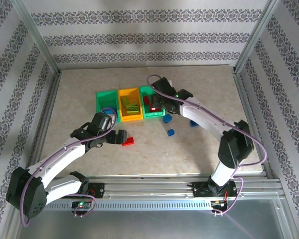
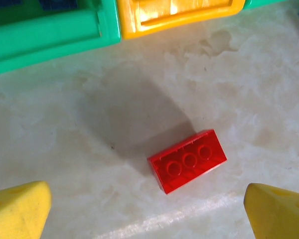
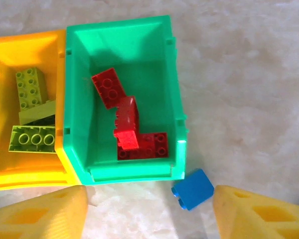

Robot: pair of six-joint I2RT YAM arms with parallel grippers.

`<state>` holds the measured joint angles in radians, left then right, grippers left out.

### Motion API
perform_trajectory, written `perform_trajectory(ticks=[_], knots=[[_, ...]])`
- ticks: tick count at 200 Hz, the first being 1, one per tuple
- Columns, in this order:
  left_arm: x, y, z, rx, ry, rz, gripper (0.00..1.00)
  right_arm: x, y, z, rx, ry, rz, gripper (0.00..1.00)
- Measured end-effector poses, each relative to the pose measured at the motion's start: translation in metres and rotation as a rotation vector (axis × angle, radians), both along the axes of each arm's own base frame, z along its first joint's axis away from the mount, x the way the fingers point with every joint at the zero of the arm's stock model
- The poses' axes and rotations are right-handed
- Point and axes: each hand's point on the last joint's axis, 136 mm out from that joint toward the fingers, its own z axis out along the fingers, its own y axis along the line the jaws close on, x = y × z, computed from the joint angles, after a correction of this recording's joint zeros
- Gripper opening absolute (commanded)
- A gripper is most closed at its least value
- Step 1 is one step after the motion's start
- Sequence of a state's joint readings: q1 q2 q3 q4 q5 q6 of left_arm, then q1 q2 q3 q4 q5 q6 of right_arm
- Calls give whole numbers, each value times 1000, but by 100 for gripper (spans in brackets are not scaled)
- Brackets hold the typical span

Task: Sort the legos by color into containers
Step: Pick up the lego from the middle-left of the table.

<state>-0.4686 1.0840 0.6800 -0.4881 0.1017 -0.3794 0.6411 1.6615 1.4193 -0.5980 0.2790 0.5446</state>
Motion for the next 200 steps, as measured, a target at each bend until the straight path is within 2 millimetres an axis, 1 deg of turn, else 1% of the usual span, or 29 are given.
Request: perform_trajectory(ticks=[11,24,29,32,49,57,80,96,121,138,200], knots=[[-6,-2,-4,4,22,-4,99,-7,-10,3,3,-11,-15,79],[-14,-4,-11,14,52,-15,99,-15,-22,4,6,-21,-41,90],[-17,-5,-14,22,65,-18,99,-18,-27,4,9,-25,-54,97],[-19,-5,-16,28,74,-21,99,-20,-30,4,8,-25,-59,98],[-24,-5,-26,67,108,-21,98,-30,-43,6,11,-42,-90,98],[-25,-3,-31,91,119,-15,96,-35,-49,6,12,-49,-101,98],[-27,2,-43,161,150,-8,95,-47,-65,8,16,-67,-139,98],[-24,2,-47,197,160,-9,93,-55,-73,8,19,-77,-159,98],[-19,-2,-50,230,164,-20,93,-60,-84,6,24,-85,-193,98],[-16,-6,-53,244,167,-34,93,-61,-88,6,23,-87,-204,98],[-10,-16,-65,275,185,-81,93,-62,-90,7,31,-93,-227,98]])
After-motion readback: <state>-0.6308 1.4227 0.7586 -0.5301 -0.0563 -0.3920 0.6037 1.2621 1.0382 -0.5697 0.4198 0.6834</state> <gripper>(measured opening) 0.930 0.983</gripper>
